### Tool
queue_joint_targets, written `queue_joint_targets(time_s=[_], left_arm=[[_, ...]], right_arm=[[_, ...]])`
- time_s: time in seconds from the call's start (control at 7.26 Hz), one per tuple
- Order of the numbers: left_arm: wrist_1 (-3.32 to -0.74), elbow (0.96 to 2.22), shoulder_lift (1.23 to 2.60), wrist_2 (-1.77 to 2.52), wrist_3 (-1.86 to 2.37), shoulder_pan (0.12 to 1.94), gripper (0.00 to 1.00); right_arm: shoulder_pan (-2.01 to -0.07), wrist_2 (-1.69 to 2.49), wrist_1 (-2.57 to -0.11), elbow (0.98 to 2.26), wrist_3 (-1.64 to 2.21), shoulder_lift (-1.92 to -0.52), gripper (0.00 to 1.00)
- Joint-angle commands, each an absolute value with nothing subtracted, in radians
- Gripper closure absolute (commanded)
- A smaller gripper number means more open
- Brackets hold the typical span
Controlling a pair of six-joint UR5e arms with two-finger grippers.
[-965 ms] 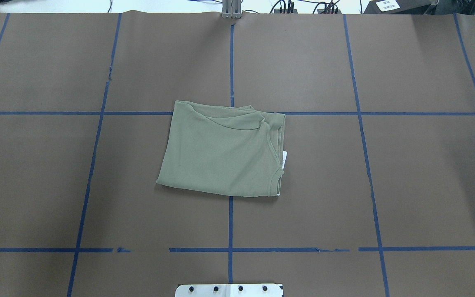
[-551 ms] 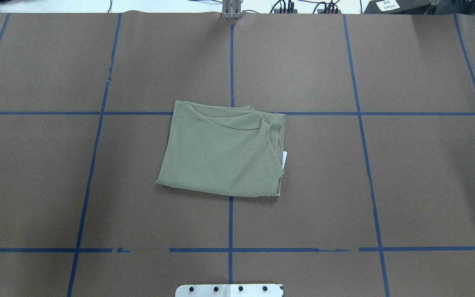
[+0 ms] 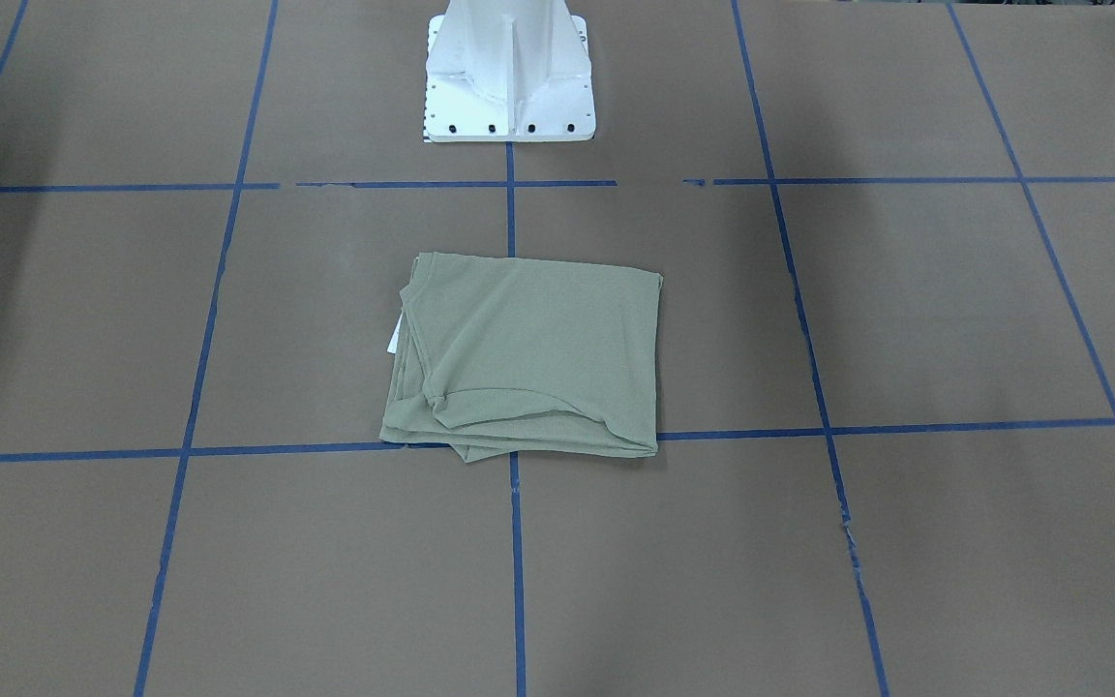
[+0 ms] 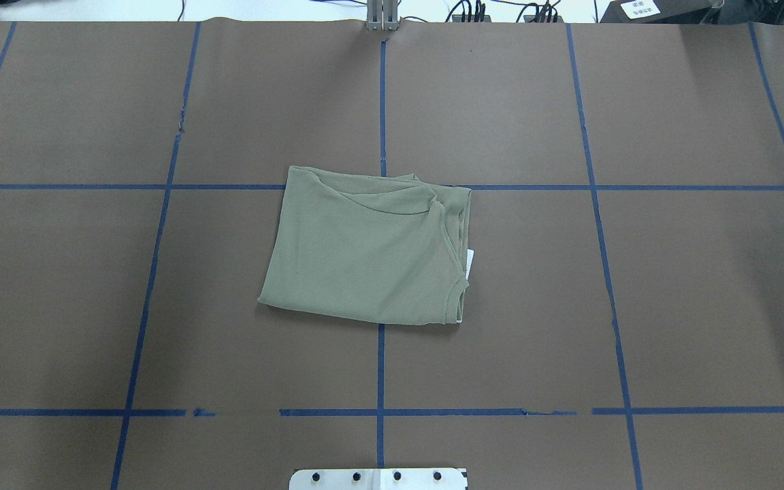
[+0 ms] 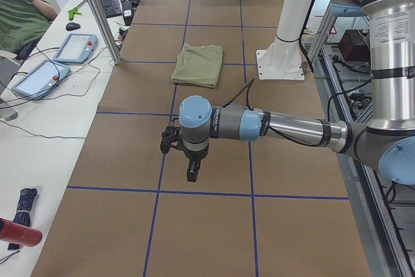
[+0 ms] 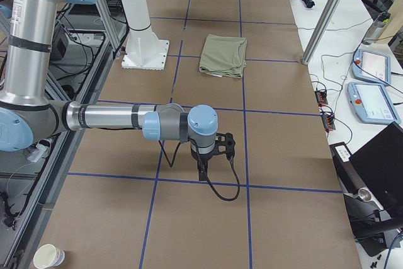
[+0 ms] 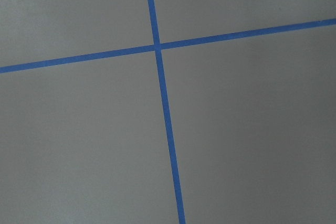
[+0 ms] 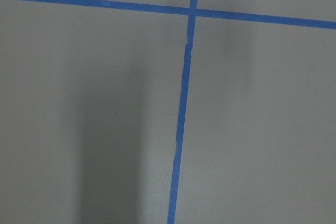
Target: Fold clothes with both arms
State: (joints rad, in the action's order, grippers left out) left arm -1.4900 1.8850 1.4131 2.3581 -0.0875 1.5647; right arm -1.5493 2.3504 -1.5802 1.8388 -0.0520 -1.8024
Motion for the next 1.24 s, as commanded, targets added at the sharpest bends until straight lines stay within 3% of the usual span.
queue_joint_targets(time_s=[0.0, 1.1], left_arm=[[-1.489, 1.885, 1.413, 2.358, -0.087, 1.565, 0.00], [-1.489, 1.885, 1.405, 2.356, -0.087, 1.565, 0.00]], right_arm=[[-1.549, 2.352, -1.580, 1.838, -0.051, -1.802, 0.00], [-1.549, 2.352, -1.578, 1.855, -0.054, -1.804, 0.00]])
